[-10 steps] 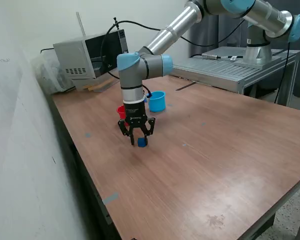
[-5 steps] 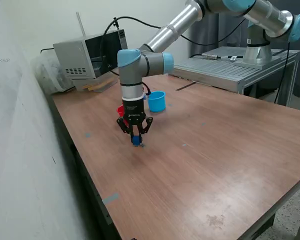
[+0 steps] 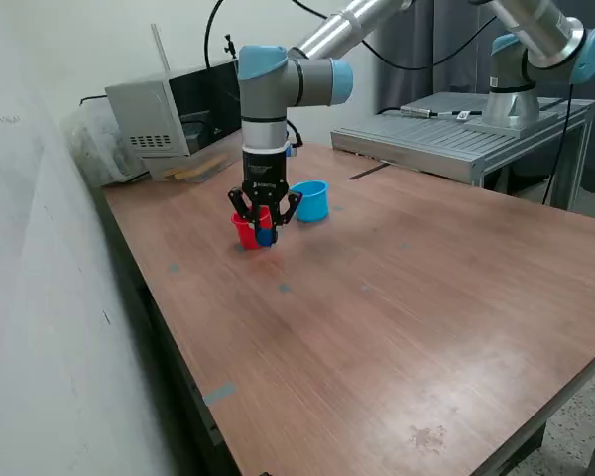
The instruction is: Place red objects in the red bin, and blue objects in the blue bin.
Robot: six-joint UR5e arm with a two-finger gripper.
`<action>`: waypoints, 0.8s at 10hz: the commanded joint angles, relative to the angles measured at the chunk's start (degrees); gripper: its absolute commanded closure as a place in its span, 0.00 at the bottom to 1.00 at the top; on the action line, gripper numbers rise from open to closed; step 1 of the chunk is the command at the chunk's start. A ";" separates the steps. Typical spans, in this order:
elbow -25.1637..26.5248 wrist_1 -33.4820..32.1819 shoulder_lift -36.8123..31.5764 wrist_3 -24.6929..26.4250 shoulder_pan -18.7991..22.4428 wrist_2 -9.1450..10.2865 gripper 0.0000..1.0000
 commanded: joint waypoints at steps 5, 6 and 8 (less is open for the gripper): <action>19.34 1.95 -18.07 17.94 -1.75 -3.28 1.00; 19.26 5.26 -18.96 18.47 -2.80 -3.28 1.00; 19.26 8.37 -20.19 20.21 -6.22 -3.28 1.00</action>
